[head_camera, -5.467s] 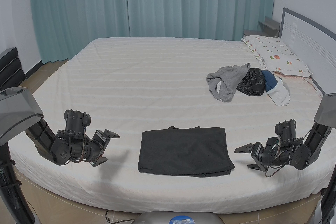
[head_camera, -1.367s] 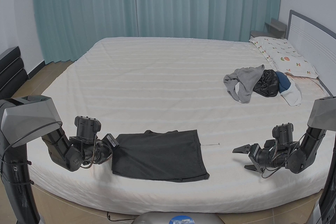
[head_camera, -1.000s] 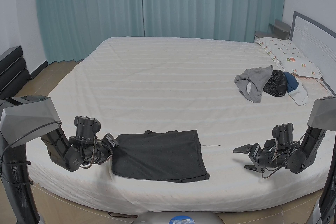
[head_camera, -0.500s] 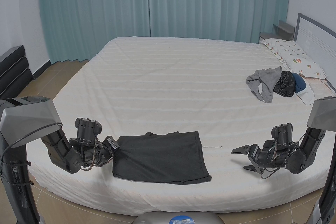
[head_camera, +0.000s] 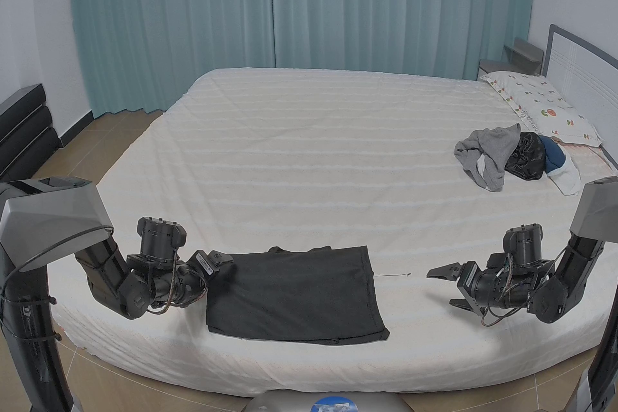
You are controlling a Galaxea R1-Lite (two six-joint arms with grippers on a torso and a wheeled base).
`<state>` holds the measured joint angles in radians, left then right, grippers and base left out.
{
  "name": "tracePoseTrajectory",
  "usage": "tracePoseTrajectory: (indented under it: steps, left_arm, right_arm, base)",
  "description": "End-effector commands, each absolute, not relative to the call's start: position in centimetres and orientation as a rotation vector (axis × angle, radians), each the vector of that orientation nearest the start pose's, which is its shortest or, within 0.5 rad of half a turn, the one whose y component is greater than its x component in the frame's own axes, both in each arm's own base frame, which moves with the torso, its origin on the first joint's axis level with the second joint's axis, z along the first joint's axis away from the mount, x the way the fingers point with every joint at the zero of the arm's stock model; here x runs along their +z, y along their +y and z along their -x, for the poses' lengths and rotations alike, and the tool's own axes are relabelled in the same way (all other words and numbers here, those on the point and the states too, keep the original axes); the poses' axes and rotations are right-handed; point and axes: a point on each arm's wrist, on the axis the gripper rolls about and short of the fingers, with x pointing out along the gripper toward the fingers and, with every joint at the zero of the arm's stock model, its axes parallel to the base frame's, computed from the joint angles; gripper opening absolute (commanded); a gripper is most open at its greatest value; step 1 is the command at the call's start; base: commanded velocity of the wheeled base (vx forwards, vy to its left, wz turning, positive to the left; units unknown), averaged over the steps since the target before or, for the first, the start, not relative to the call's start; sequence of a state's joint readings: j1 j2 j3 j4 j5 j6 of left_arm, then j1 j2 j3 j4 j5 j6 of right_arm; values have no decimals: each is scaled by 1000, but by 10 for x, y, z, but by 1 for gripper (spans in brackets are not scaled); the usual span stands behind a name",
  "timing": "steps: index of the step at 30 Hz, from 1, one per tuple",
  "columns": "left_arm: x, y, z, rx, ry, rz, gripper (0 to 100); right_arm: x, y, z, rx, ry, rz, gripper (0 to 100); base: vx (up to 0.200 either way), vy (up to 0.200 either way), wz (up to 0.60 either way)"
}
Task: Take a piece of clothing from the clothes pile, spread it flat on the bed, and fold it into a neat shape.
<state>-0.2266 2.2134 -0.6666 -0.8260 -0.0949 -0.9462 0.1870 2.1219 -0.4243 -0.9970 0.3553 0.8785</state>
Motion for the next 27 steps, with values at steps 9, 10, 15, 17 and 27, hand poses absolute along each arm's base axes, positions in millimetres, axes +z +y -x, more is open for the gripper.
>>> tracePoseTrajectory:
  steps: [9, 10, 15, 17, 27]
  left_arm:
    - [76, -48, -282, 58, 608, 911, 100]
    - [83, -47, -278, 55, 584, 911, 100]
    - [132, -37, -244, 71, 363, 843, 100]
    - [146, -33, -224, 86, 286, 787, 100]
    - [193, -14, -130, 158, -13, 484, 100]
  right_arm:
    - [63, 50, -228, 195, 613, -782, 100]
    - [68, 48, -224, 195, 589, -768, 100]
    - [115, 36, -175, 260, 336, -616, 100]
    - [130, 32, -155, 294, 238, -558, 100]
    - [154, 18, -71, 424, 29, -349, 100]
  base:
    - [0, 0, 0]
    - [0, 0, 0]
    - [0, 0, 0]
    - [0, 0, 0]
    - [0, 0, 0]
